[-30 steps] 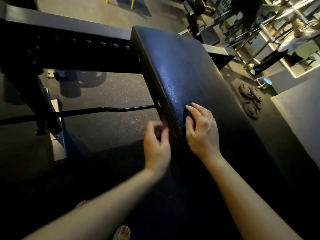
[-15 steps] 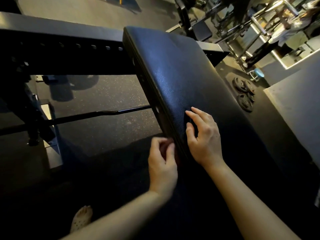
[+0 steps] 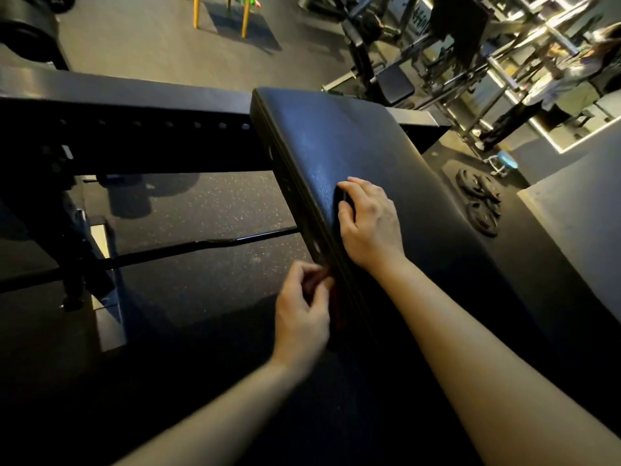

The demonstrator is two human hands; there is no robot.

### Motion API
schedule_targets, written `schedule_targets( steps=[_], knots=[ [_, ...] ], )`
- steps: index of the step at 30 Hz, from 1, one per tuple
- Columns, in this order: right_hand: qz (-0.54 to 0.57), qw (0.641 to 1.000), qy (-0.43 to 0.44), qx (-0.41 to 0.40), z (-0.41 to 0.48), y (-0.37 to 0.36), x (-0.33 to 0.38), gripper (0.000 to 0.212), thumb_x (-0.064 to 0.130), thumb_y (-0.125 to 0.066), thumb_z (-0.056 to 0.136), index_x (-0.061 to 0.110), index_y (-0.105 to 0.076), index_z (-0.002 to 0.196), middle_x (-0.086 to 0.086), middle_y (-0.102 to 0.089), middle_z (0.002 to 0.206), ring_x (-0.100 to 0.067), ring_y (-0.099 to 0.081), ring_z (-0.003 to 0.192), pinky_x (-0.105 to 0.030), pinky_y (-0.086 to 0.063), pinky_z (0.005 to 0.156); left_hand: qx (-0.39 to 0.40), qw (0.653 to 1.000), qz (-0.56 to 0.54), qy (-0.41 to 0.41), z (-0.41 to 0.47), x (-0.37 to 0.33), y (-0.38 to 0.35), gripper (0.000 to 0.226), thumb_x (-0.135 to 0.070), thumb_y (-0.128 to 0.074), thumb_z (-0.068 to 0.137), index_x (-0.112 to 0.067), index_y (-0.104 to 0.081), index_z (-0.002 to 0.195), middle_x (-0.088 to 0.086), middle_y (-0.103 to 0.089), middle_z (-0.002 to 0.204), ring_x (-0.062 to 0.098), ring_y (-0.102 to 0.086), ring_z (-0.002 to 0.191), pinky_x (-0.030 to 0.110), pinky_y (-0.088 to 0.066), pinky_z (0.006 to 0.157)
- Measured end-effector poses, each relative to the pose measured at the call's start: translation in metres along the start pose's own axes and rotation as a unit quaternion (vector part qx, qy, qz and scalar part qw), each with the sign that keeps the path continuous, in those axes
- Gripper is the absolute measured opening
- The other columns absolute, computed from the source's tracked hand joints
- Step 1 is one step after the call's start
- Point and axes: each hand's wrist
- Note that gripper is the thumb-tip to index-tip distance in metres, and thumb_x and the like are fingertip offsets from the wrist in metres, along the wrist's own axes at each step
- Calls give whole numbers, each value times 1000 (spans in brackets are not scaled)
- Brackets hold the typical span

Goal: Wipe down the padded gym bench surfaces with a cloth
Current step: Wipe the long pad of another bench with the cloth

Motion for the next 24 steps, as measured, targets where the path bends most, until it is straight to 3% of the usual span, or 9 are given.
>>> schedule_targets(
  steps=[2, 6, 9, 13, 15, 18, 21, 24],
  knots=[
    [7, 1000, -2, -11, 1, -2, 0, 39, 26, -49, 101, 17, -60, 138, -3, -56, 145, -20, -46, 136, -38, -34, 112, -18, 1000, -10, 2, 4, -4, -4, 11, -7, -64, 98, -17, -62, 97, -3, -67, 86, 9, -67, 83, 21, -54, 76],
    [33, 999, -9, -36, -2, -6, -2, 40, 24, -52, 98, 16, -64, 135, -3, -59, 143, -19, -49, 134, -39, -37, 111, -133, 991, 1, 0, 111, -9, 0, 8, -10, -66, 97, -16, -60, 96, -6, -63, 84, 6, -60, 77, 27, -50, 75],
    [33, 998, -7, -46, 1, -8, -1, 41, 26, -50, 97, 16, -65, 133, -2, -61, 141, -19, -50, 133, -40, -40, 110, -152, 988, 16, -20, 120, -9, 0, 7, -13, -64, 98, -16, -58, 97, -8, -62, 85, 0, -59, 78, 23, -50, 75],
    [32, 998, -4, -52, 1, -9, -1, 42, 27, -48, 95, 17, -66, 132, -1, -61, 140, -19, -51, 132, -39, -40, 109, -50, 999, -16, -6, 15, 5, -8, 6, -13, -65, 97, -17, -62, 96, -3, -66, 85, 15, -65, 81, 33, -54, 77],
    [31, 998, -4, -53, 1, -10, -1, 42, 27, -48, 95, 17, -66, 132, -1, -61, 140, -19, -51, 132, -39, -40, 109, -25, 999, 4, -32, 14, 6, -4, 5, -13, -66, 95, -17, -63, 94, -3, -68, 84, 13, -67, 82, 31, -55, 78],
    [35, 998, -6, -56, 1, -10, -1, 42, 27, -48, 95, 17, -66, 132, -1, -62, 140, -19, -51, 132, -39, -40, 110, -85, 995, 34, -40, 79, 2, 3, 6, -6, -65, 94, -12, -62, 93, -6, -64, 81, 0, -61, 76, 19, -47, 74],
    [30, 998, -10, -55, 0, -10, 0, 43, 28, -48, 96, 18, -65, 134, 0, -61, 141, -16, -49, 133, -37, -38, 112, -118, 993, -4, -19, 97, 0, 0, 8, -7, -64, 97, -14, -60, 95, 0, -65, 84, 8, -62, 78, 27, -50, 72],
    [27, 998, -10, -54, 1, -9, 0, 43, 28, -48, 95, 18, -65, 133, 0, -60, 141, -16, -49, 133, -37, -37, 111, -49, 999, -4, -8, 26, 4, -6, 7, -10, -65, 97, -14, -61, 94, -3, -65, 83, 12, -63, 79, 29, -53, 73]
  ],
)
Point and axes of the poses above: each hand's wrist, its own z-axis towards the middle knuckle, its own y-axis out of the back of the hand, x = y × z
